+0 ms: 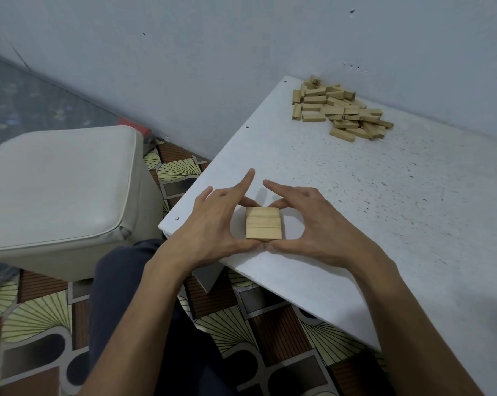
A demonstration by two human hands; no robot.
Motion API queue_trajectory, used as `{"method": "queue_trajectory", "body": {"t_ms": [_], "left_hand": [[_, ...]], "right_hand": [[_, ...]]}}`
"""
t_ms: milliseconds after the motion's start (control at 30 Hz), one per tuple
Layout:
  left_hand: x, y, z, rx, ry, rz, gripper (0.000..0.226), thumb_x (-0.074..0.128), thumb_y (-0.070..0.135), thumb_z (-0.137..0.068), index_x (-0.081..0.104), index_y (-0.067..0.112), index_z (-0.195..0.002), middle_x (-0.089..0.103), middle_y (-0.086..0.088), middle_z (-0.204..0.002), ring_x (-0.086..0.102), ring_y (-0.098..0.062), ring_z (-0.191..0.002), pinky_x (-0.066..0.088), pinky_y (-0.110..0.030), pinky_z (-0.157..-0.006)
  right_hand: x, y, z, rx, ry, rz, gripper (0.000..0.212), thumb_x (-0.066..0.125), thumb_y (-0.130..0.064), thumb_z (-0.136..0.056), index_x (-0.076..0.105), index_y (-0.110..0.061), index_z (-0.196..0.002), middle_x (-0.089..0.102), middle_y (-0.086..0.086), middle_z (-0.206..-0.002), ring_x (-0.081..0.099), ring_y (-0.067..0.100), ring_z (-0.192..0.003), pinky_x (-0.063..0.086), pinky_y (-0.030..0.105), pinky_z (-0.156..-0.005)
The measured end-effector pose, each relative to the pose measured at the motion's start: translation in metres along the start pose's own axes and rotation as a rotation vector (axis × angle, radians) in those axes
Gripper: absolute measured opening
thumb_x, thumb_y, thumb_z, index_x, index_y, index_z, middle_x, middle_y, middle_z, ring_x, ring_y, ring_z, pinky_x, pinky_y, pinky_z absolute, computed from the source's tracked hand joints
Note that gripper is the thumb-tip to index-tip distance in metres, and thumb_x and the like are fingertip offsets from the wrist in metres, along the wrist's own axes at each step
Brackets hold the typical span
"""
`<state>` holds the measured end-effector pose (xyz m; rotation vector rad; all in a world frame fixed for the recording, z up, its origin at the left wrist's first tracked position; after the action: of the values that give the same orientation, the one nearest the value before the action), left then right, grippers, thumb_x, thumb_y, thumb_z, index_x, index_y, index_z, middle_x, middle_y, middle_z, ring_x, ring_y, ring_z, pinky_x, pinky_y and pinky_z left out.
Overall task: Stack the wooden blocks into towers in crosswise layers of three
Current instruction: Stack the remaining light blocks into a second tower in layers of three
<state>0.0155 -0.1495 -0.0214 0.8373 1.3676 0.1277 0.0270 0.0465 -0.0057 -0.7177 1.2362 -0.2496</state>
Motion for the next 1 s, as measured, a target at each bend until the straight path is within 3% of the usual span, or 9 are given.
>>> {"method": "queue_trajectory", "body": {"t_ms": [100,467,600,733,833,1000], "left_hand": [[0.0006,0.0009,0.0002,-0.002,0.004,0.000,0.116,0.078,0.048,-0.077,-0.006,0.033,-0.156,0.051,0.021,-0.137,0.026,-0.006,-0.143,0.000,-0.026,-0.117],[-0.0004,0.0012,-0.0004,0.001,0.008,0.008,0.114,0.077,0.056,-0.074,0.000,0.035,-0.155,0.053,0.022,-0.135,0.032,-0.006,-0.139,0.007,-0.034,-0.121],[0.0011,0.0018,0.0005,-0.001,-0.019,0.001,0.112,0.054,0.074,-0.064,-0.005,0.040,-0.152,0.053,0.022,-0.135,0.032,-0.006,-0.137,0.011,-0.037,-0.121],[0.0026,0.0045,0.0004,0.004,-0.016,0.004,0.110,0.071,0.058,-0.074,-0.006,0.040,-0.150,0.053,0.019,-0.136,0.031,-0.008,-0.138,0.009,-0.037,-0.121],[0.0029,0.0050,0.0005,0.009,-0.005,0.005,0.108,0.064,0.058,-0.072,-0.008,0.041,-0.150,0.052,0.019,-0.137,0.031,-0.007,-0.139,0.008,-0.035,-0.121],[0.0035,0.0046,0.0002,0.010,-0.006,0.009,0.112,0.078,0.045,-0.079,-0.007,0.038,-0.152,0.052,0.016,-0.138,0.032,-0.009,-0.141,0.006,-0.035,-0.120]], "right_hand": [[0.0003,0.0006,0.0004,-0.006,0.005,-0.005,0.099,0.081,-0.042,-0.076,0.019,-0.047,-0.152,0.053,-0.022,-0.130,0.020,0.004,-0.139,0.031,0.037,-0.109],[0.0007,0.0022,-0.0009,-0.009,0.014,-0.014,0.099,0.081,-0.042,-0.075,0.019,-0.047,-0.152,0.054,-0.024,-0.129,0.021,0.005,-0.137,0.033,0.038,-0.109],[0.0013,0.0015,-0.0009,-0.009,0.012,-0.014,0.101,0.082,-0.043,-0.075,0.018,-0.048,-0.152,0.054,-0.022,-0.130,0.021,0.006,-0.139,0.033,0.041,-0.111],[0.0025,0.0012,-0.0003,-0.014,0.015,-0.002,0.101,0.081,-0.042,-0.075,0.016,-0.048,-0.153,0.054,-0.021,-0.131,0.021,0.006,-0.139,0.033,0.040,-0.110],[0.0029,0.0013,-0.0002,-0.022,0.021,0.003,0.101,0.081,-0.042,-0.075,0.017,-0.047,-0.153,0.054,-0.021,-0.130,0.021,0.006,-0.138,0.033,0.038,-0.108],[0.0029,0.0007,-0.0007,-0.025,0.022,-0.003,0.100,0.081,-0.041,-0.075,0.017,-0.046,-0.153,0.053,-0.023,-0.128,0.022,0.004,-0.136,0.032,0.034,-0.105]]}}
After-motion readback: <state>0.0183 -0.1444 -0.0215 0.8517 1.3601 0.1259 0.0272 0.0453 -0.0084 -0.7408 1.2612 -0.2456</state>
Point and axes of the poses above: each hand's wrist, its own z-axis away from the middle knuckle, its own x-axis out of the palm, y = z × x, the point moved 3 cm from there along -z, towards the middle knuckle
